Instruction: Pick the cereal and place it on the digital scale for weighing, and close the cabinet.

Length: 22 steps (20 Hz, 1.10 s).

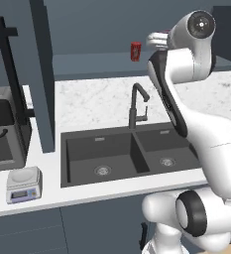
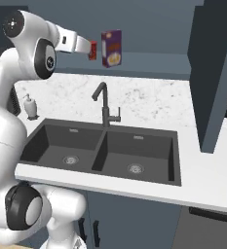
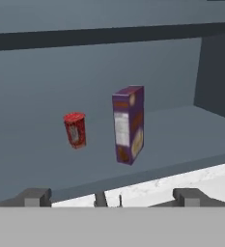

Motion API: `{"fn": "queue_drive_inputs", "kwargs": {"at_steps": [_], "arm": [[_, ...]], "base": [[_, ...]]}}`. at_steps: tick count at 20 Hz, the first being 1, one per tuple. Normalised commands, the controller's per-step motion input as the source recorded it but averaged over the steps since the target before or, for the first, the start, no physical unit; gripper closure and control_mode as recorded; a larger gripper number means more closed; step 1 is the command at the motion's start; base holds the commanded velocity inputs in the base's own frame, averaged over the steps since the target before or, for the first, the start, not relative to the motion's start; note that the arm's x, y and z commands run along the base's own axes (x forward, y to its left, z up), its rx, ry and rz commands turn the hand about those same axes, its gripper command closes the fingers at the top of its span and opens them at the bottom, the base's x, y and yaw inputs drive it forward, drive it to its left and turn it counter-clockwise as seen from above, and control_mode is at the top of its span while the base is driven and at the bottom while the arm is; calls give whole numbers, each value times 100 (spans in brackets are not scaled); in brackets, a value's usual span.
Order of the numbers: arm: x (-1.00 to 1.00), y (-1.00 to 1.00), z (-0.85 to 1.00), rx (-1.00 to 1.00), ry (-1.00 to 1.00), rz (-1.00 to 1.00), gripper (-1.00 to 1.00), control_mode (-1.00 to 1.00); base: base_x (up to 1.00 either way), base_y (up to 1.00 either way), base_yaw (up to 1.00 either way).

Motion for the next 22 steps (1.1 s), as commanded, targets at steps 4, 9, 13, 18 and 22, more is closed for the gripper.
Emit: {"fn": "queue_drive_inputs", "kwargs": {"at_steps": [4,9,13,18,22], "arm": [[15,-13,0,0,10,0,-100,-100],[19,-34,-8,0,2,0,-100,-100],[25,-28,-8,0,0,0,-100,-100],[33,-13,-4,-1,0,-6,-100,-100],[39,0,0,-3,5,-10,-100,-100]], "base": [[0,0,0],[0,0,0],[0,0,0],[0,0,0],[0,0,0]]}}
